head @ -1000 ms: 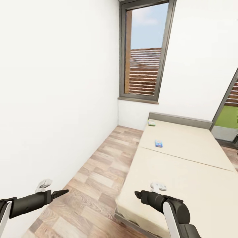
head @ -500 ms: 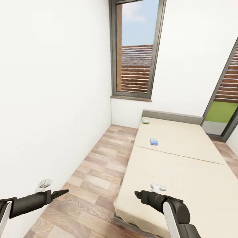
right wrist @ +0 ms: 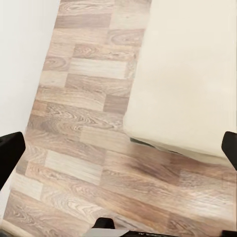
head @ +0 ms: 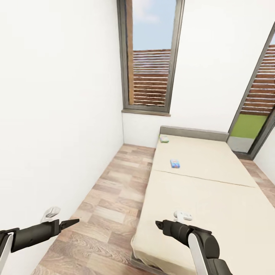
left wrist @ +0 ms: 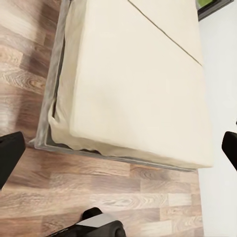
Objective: Put all the toys in the child's room - the three board games (two on the bed and one on the table), the two jigsaw puzzles on the table, and the tennis ball on the table - inside the toy box on the table in the child's room.
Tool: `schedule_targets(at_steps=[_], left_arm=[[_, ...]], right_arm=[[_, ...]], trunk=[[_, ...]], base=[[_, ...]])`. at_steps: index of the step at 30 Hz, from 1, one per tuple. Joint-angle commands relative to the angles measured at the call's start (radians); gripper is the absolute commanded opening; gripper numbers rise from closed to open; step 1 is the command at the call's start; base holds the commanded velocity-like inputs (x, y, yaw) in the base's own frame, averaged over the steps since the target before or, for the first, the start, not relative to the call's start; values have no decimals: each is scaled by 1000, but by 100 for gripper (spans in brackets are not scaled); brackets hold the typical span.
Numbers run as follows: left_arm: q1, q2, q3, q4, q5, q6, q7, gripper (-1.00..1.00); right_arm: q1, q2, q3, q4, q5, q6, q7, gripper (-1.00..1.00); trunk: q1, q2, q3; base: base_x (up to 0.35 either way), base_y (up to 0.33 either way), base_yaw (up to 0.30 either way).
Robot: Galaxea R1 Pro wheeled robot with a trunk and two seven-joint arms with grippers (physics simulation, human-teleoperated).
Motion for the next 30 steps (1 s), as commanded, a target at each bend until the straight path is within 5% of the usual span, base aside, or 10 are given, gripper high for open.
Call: schedule_targets(at_steps=[1, 30], left_arm=[[-1, 0, 1, 0, 4, 9, -1, 100], [-1, 0, 0, 0, 4, 9, -1, 100]], right_arm=[[-1, 1, -1, -1, -6, 5, -1, 100], [-1, 1, -2, -1, -16, 5, -1, 100]], trunk=[[1, -2, -2], [1, -2, -2]], base=[[192, 93, -158], [121, 75, -273]])
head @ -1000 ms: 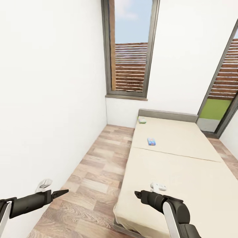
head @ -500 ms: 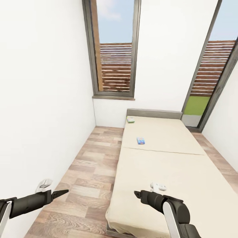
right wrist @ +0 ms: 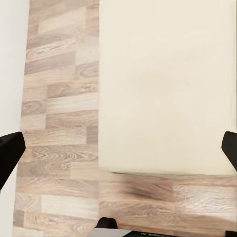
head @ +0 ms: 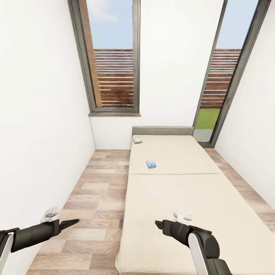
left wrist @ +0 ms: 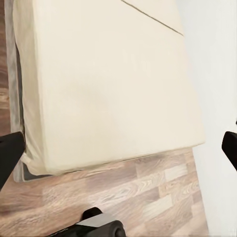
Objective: Put all the toys in the child's room - the three board games (two on the bed and one on the table), the two jigsaw puzzles on the table, and the tennis ball on the table - inside the toy box on the table in the child's room.
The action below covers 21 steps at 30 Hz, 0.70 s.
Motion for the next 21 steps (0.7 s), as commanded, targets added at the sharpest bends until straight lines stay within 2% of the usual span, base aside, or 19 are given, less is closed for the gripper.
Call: schedule_targets(at_steps=[1, 12, 21], left_arm=[[-1, 0, 1, 0, 4, 9, -1, 100], [-1, 0, 0, 0, 4, 9, -1, 100], [-1, 0, 0, 0, 4, 9, -1, 100]], right_arm=[[-1, 1, -2, -1, -4, 5, -1, 100], [-1, 1, -2, 0, -4, 5, -1, 100], [-1, 1, -2, 0, -4, 5, -1, 100]], trunk=[[1, -2, -2], [1, -2, -2], [1, -2, -2]], base=[[129, 53, -284], [101, 162, -284], [33, 152, -284]])
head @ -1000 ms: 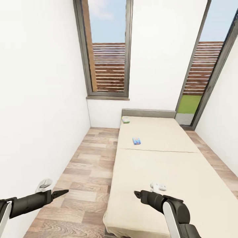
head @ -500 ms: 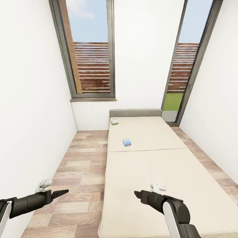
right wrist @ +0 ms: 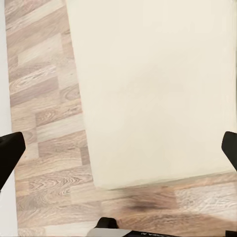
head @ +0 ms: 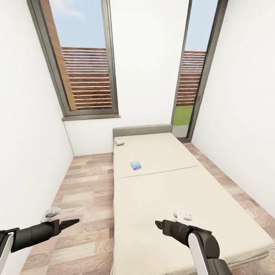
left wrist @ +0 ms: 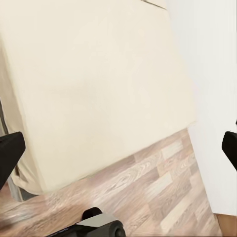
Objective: Put all the toys in the child's room - the three board games (two on the bed and one on the table), the two jigsaw puzzles on the table, and the tennis ball on the table - inside the toy box on the table in the child's room.
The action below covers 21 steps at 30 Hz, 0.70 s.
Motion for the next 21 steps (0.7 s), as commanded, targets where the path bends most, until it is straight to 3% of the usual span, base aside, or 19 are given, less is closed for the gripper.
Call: schedule_targets(at_steps=[1, 14, 21], left_arm=[[-1, 0, 1, 0, 4, 9, -1, 100], [-1, 0, 1, 0, 4, 11, -1, 100], [-1, 0, 1, 0, 4, 11, -1, 100]], right_arm=[[-1, 1, -2, -1, -4, 5, -1, 100], [-1, 1, -2, 0, -4, 5, -1, 100], [-1, 1, -2, 0, -4, 5, -1, 100]], trunk=[[1, -2, -2], [1, -2, -2], [1, -2, -2]], base=[[84, 146, -284], [24, 198, -284], [0, 60, -284]])
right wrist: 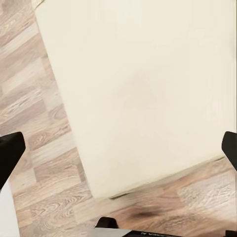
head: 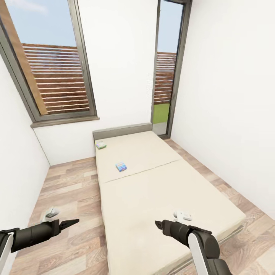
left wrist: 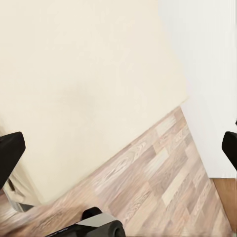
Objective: Put all the toys in the child's room - the three board games (two on the bed and one on the table), the two jigsaw puzzles on the table, and the tennis ball on the table - inside the toy box on the table in the child's room.
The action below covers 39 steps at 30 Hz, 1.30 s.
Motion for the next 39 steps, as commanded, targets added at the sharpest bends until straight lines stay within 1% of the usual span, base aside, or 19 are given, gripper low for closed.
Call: schedule_targets(at_steps=[1, 15, 39], left_arm=[[-1, 0, 1, 0, 4, 9, -1, 100], [-1, 0, 1, 0, 5, 10, -1, 100], [-1, 0, 1, 0, 4, 12, -1, 100]], right_arm=[[-1, 1, -2, -1, -4, 5, -1, 100], [-1, 1, -1, -1, -4, 5, -1, 100], [-1, 1, -1, -1, -4, 5, -1, 100]], trunk=[[1, -2, -2], [1, -2, -2], [1, -2, -2]], base=[[0, 80, -284], [0, 139, -284], [0, 275, -284]])
